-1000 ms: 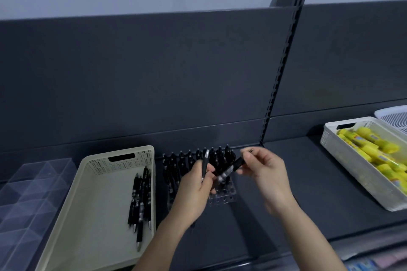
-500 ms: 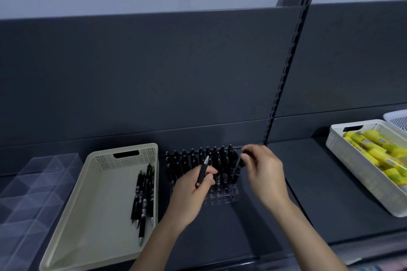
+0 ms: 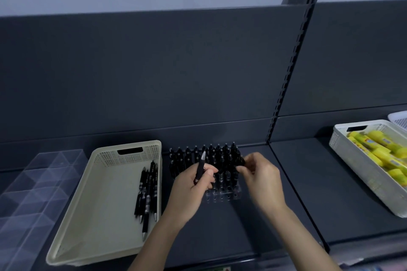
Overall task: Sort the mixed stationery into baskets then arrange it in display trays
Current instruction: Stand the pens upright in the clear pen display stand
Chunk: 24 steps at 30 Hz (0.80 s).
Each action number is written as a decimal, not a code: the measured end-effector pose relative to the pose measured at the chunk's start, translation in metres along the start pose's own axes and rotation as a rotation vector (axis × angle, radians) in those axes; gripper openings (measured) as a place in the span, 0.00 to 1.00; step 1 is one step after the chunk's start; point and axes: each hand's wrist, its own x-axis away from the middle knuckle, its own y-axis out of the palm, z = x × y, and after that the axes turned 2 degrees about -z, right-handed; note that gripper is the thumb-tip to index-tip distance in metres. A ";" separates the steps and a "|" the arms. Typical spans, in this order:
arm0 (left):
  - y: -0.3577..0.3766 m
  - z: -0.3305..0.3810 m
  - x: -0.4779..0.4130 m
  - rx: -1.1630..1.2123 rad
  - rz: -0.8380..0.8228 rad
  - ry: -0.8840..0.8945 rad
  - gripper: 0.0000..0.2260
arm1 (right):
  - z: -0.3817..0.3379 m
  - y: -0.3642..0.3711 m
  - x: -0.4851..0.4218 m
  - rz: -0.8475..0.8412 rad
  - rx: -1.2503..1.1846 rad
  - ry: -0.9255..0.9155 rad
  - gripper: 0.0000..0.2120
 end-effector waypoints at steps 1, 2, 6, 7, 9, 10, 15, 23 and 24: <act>-0.001 0.001 0.000 0.030 0.008 0.012 0.08 | -0.003 -0.002 0.003 0.037 -0.009 -0.014 0.09; -0.003 0.002 -0.001 0.048 0.014 0.034 0.08 | -0.006 -0.004 0.007 0.054 -0.039 -0.025 0.10; -0.008 0.009 -0.002 0.070 0.016 0.141 0.07 | -0.029 0.001 0.026 -0.240 -0.311 0.011 0.09; -0.010 0.010 -0.003 0.080 0.019 0.159 0.08 | -0.035 0.005 0.029 -0.348 -0.368 0.025 0.08; -0.015 0.012 -0.003 0.092 0.029 0.183 0.09 | -0.043 0.013 0.033 -0.496 -0.413 0.037 0.05; -0.018 0.012 -0.003 0.096 0.038 0.195 0.10 | -0.046 0.017 0.033 -0.548 -0.412 0.031 0.04; -0.037 0.012 0.000 0.124 0.101 0.221 0.10 | -0.052 0.024 0.033 -0.634 -0.510 0.034 0.09; -0.066 0.001 0.005 0.120 0.152 0.117 0.08 | -0.068 0.042 0.028 -0.535 -0.411 -0.047 0.07; -0.067 0.000 0.005 0.123 0.143 0.120 0.08 | -0.071 0.046 0.029 -0.512 -0.377 -0.085 0.10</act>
